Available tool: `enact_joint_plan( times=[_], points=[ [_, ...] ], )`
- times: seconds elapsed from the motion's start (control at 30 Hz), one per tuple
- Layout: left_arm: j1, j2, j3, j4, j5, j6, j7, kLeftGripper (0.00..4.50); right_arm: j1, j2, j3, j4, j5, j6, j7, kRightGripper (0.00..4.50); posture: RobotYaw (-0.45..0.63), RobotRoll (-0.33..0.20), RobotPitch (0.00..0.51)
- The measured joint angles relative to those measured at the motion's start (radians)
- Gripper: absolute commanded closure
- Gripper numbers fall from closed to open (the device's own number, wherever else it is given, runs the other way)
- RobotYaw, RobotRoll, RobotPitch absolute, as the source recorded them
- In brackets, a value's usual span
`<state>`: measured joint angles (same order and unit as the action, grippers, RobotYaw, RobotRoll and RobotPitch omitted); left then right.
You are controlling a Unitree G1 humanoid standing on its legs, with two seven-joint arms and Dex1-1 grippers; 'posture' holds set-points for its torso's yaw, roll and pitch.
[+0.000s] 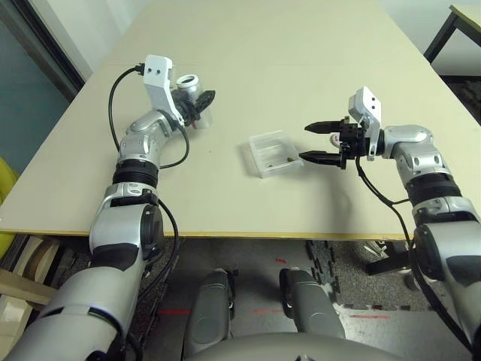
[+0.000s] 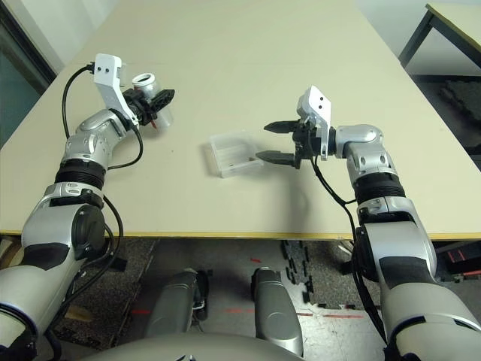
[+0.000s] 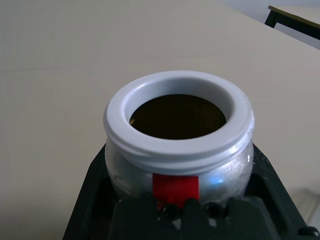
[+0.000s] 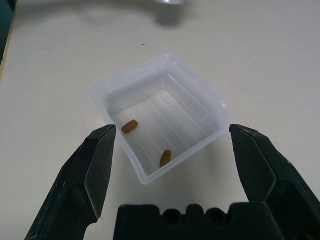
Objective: Pour the medicine from the bottle into the box.
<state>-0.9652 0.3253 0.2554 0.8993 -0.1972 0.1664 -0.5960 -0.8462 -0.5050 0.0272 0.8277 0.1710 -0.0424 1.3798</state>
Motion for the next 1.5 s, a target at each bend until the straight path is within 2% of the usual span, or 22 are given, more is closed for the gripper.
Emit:
enact_joint_plan(
  times=[0.23,0.6,1.1,1.33,1.37,1.47,1.5],
  points=[
    [0.045,-0.006,0.01,0.027,-0.016,-0.105,0.009,1.82,0.002,0.0,0.0,-0.001,0.006,0.0,0.0,0.0,-0.14,0.0,0.13],
    [0.078,-0.054,0.0,0.215,-0.005,-0.342,0.023,1.82,0.004,-0.002,0.0,-0.002,0.006,0.001,-0.001,0.0,-0.16,0.0,0.135],
    [0.031,-0.083,0.0,0.3,0.002,-0.455,0.04,1.82,0.01,-0.027,0.0,-0.005,0.006,0.018,-0.001,0.0,-0.17,0.0,0.139],
    [0.028,-0.084,-0.003,0.313,0.007,-0.459,0.046,1.82,0.01,-0.027,0.0,-0.005,0.006,0.019,-0.001,0.0,-0.18,0.0,0.138],
    [0.029,-0.084,-0.004,0.319,0.009,-0.459,0.048,1.05,0.01,-0.027,0.0,-0.005,0.006,0.02,-0.001,0.0,-0.18,0.0,0.138],
    [0.029,-0.084,-0.007,0.325,0.012,-0.459,0.048,0.01,0.012,-0.027,0.0,-0.005,0.006,0.021,-0.001,0.0,-0.17,0.0,0.136],
    [0.029,-0.084,-0.007,0.325,0.011,-0.459,0.047,0.01,0.013,-0.027,0.0,-0.006,0.006,0.021,-0.001,0.0,-0.17,0.0,0.136]
  ],
)
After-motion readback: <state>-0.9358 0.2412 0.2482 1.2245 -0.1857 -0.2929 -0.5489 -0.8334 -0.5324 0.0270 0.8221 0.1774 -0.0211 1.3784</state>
